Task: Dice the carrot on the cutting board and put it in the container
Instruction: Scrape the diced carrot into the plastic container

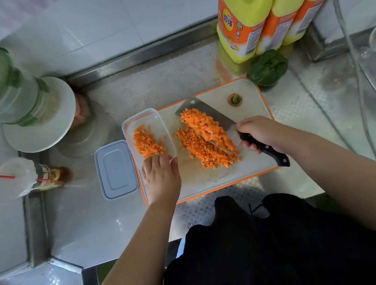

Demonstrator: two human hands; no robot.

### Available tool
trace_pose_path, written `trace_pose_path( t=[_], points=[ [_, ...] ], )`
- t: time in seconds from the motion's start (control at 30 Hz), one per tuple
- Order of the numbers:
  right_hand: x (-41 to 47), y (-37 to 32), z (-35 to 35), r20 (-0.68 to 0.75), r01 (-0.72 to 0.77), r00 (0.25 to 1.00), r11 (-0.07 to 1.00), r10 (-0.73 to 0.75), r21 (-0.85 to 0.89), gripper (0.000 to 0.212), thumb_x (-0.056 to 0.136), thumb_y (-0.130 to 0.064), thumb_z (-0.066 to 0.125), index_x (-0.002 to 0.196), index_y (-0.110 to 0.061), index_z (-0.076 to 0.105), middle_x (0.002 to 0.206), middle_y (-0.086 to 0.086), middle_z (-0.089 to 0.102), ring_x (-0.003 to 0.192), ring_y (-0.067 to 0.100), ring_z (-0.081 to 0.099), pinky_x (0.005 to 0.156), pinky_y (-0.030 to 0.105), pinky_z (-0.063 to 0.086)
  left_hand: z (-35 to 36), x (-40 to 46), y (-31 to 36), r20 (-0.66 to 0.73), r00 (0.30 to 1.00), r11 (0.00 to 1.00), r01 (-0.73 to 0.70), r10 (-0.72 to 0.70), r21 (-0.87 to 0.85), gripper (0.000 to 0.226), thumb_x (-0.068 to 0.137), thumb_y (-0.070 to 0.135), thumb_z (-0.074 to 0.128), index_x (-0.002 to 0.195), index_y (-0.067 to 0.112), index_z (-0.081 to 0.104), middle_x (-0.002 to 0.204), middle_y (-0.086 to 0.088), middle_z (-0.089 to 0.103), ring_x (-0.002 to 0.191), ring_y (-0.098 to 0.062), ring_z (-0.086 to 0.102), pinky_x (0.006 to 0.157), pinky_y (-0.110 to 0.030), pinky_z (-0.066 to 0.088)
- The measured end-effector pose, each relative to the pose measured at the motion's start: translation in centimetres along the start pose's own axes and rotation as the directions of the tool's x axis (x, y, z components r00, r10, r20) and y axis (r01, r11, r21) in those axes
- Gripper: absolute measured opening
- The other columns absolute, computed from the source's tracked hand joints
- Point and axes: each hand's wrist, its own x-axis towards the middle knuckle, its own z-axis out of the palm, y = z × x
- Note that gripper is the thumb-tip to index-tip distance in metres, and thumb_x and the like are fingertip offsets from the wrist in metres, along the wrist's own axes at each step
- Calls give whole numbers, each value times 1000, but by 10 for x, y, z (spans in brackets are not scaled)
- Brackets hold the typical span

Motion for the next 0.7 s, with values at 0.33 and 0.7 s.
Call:
trace_pose_path(
  t=[0.33, 0.7],
  points=[
    [10, -50, 60, 142, -48, 985, 954, 94, -295, 22, 97, -22, 40, 105, -6, 54, 56, 5, 50, 42, 15, 39, 40, 21, 31, -42, 7, 2, -384, 922, 931, -94, -52, -353, 42, 99, 30, 41, 115, -6, 57, 119, -23, 52, 110, -34, 49, 99, -35, 35],
    [22, -82, 97, 43, -100, 989, 851, 142, -516, 33, 96, -17, 33, 70, -5, 48, 51, 9, 49, 38, 17, 39, 40, 20, 31, -26, 58, 17, -86, 894, 865, -448, 441, -224, 31, 92, 27, 53, 108, 1, 61, 111, -14, 59, 97, -33, 50, 96, -44, 42]
  ],
)
